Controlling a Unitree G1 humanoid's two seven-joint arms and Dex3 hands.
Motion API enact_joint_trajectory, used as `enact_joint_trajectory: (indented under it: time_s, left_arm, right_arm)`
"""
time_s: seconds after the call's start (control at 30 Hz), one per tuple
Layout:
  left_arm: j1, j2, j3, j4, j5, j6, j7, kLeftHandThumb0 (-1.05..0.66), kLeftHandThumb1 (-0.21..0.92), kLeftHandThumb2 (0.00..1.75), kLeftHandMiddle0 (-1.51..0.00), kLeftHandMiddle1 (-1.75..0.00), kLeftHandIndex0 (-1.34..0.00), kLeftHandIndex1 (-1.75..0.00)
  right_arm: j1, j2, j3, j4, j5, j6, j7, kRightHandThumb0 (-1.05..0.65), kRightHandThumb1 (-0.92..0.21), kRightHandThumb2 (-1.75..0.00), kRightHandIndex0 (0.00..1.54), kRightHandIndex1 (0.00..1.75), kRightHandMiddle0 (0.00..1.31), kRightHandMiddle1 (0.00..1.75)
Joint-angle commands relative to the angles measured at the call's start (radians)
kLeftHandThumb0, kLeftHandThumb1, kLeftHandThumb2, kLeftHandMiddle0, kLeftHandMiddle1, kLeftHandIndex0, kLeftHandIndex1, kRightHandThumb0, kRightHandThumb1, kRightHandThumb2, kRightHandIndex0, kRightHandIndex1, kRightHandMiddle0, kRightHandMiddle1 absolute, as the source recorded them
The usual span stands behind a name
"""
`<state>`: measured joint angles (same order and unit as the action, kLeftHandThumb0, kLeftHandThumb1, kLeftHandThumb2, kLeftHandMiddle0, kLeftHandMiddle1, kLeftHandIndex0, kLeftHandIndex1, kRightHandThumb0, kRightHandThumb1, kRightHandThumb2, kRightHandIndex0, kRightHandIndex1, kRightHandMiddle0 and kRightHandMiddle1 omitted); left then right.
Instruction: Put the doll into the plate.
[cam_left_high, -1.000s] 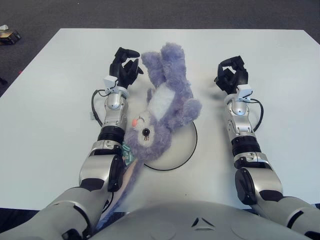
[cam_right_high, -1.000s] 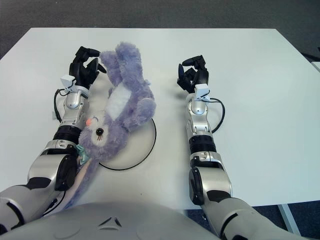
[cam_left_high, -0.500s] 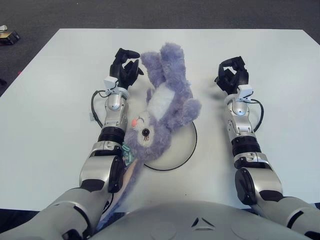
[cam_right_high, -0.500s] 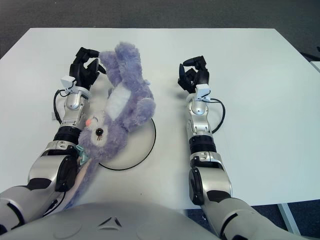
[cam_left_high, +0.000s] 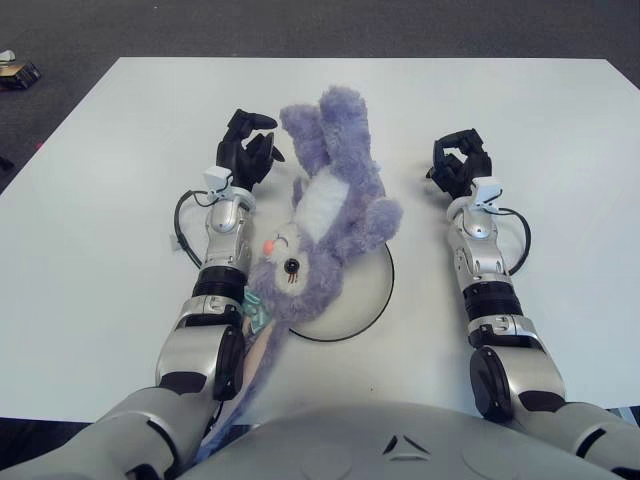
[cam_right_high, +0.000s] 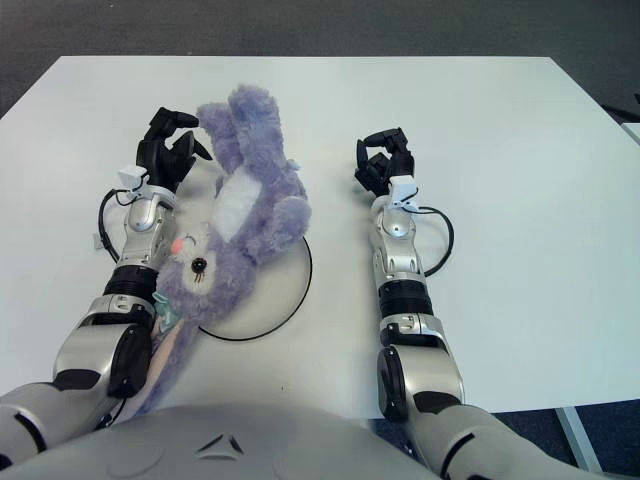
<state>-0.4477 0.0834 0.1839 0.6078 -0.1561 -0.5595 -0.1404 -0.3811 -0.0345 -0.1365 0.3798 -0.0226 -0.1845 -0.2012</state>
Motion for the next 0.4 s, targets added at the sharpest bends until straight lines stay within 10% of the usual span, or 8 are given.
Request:
enact_joint_trajectory:
  time_s: [0.0,0.37]
  left_arm:
    - [0.076,0.022,0.009,-0.051,-0.018,0.004,-0.026,-0.35,0.92,0.34,-0.82,-1.75,-0.39,-1.55]
    - [0.123,0.020,0.000,-0.119,-0.015,0.020,-0.025,-0.35,0.92,0.35,-0.84,-1.75,-0.38,-1.56]
  right_arm:
    - [0.055,-0.006,0.001,-0.062,-0.006,0.035,0.002,-0.37,-0.80,-0.61,0.75,1.73,0.35,1.67]
    - [0.125,-0.011,0.007,-0.186,-0.015,0.106,0.001,-0.37,-0.79,-0.62,0.75,1.74,0.35,1.67]
